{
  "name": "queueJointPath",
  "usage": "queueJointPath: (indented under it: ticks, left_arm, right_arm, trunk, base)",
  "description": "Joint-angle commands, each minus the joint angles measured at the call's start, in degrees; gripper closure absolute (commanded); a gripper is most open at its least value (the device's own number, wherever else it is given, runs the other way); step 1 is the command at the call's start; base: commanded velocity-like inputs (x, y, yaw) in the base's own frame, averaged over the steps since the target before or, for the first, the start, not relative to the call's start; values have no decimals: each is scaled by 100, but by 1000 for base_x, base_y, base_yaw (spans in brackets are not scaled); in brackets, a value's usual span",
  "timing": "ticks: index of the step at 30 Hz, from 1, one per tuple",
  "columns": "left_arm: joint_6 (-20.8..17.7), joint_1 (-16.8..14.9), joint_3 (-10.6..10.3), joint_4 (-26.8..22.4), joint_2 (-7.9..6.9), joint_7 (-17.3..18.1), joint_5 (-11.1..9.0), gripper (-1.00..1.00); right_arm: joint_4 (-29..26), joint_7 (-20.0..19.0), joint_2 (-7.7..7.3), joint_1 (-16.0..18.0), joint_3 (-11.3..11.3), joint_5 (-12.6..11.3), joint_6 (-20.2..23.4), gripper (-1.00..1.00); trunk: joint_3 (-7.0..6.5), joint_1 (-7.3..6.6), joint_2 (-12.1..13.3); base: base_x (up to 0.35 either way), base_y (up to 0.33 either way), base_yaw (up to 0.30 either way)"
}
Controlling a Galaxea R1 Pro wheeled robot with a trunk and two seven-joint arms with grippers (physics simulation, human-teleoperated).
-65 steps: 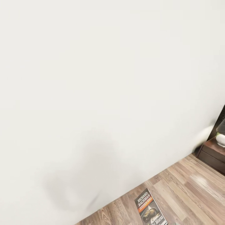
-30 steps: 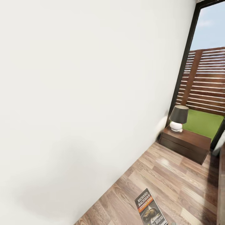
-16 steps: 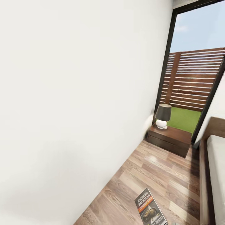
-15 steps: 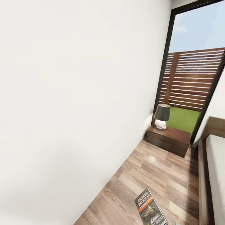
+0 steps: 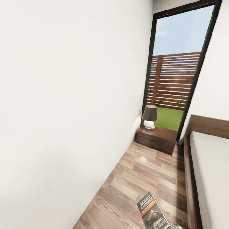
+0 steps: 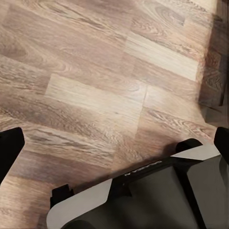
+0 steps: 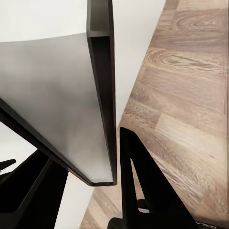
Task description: In the bedroom, move the book from the bed onto either nightstand, and place the two sandals side by side next to the bed.
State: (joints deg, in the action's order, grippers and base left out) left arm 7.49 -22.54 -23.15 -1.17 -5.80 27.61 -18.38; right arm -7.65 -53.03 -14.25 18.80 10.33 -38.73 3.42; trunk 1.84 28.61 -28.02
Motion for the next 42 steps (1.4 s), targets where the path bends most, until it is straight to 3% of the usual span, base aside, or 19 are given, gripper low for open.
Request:
queueJointPath:
  ticks: [1, 23, 42]
  left_arm:
    - [27, -4, -49, 3, -1, 16, -43, -100]
    - [25, -3, -48, 3, -5, 16, -43, -100]
    - [25, -3, -49, 3, 0, 7, -43, -100]
  right_arm:
    - [0, -14, -1, 8, 30, -64, 36, 100]
    - [0, -14, -4, 10, 30, -64, 36, 100]
    - [-2, -22, -6, 8, 30, -64, 35, 100]
  trunk:
    - [10, 3, -11]
    - [-35, 3, -11]
    - [-38, 3, -11]
  base:
    - [0, 0, -289]
    - [26, 13, -279]
    - [307, 44, -19]
